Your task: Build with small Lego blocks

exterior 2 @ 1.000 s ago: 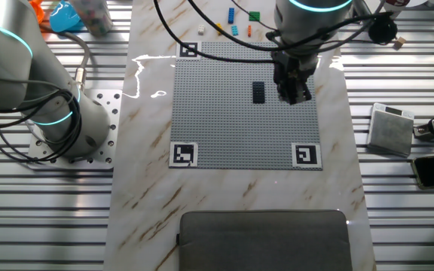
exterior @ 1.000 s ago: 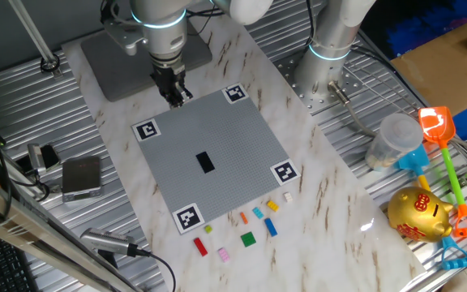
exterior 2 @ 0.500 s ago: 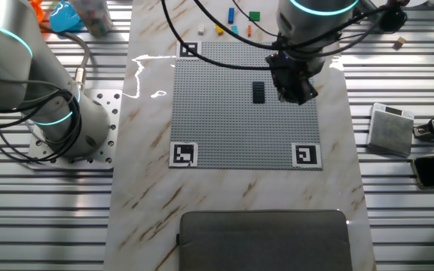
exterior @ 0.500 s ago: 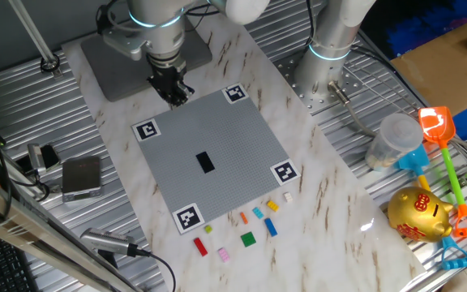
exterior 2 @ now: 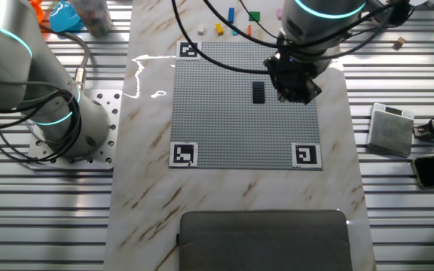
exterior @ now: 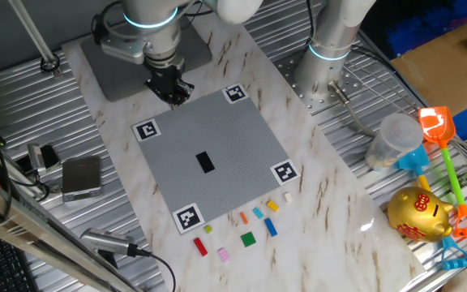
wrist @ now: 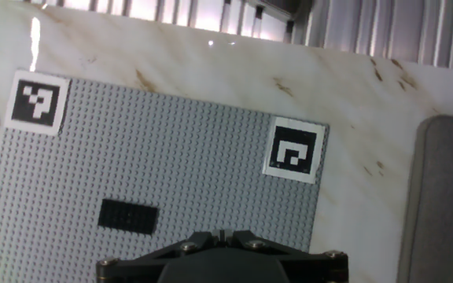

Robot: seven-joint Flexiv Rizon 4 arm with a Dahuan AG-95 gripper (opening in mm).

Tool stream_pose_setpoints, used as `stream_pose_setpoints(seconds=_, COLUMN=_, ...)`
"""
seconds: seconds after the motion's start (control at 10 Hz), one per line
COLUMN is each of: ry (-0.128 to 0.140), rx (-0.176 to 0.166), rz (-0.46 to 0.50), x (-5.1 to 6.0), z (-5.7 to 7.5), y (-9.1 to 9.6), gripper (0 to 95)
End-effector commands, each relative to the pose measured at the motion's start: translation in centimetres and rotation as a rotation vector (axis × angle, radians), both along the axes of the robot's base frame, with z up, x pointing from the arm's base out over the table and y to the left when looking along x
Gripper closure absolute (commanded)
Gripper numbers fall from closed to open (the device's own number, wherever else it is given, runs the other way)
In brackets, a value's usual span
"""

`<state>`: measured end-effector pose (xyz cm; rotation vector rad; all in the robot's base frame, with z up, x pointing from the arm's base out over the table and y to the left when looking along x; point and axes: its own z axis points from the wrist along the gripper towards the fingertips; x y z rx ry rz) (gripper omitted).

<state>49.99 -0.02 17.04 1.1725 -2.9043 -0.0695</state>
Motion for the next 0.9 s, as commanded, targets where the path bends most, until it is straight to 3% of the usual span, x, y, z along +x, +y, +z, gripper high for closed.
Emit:
stream_pose_setpoints(seconds=0.1, ry=0.013, rx=0.004, rz=0.037, x=0.0, z=-0.03, y=0.01, gripper=95.0)
stream_pose_setpoints(seconds=0.9, ry=0.028, rx=0.004, rz=0.065, x=0.0, z=-0.03, y=0.01, gripper=95.0)
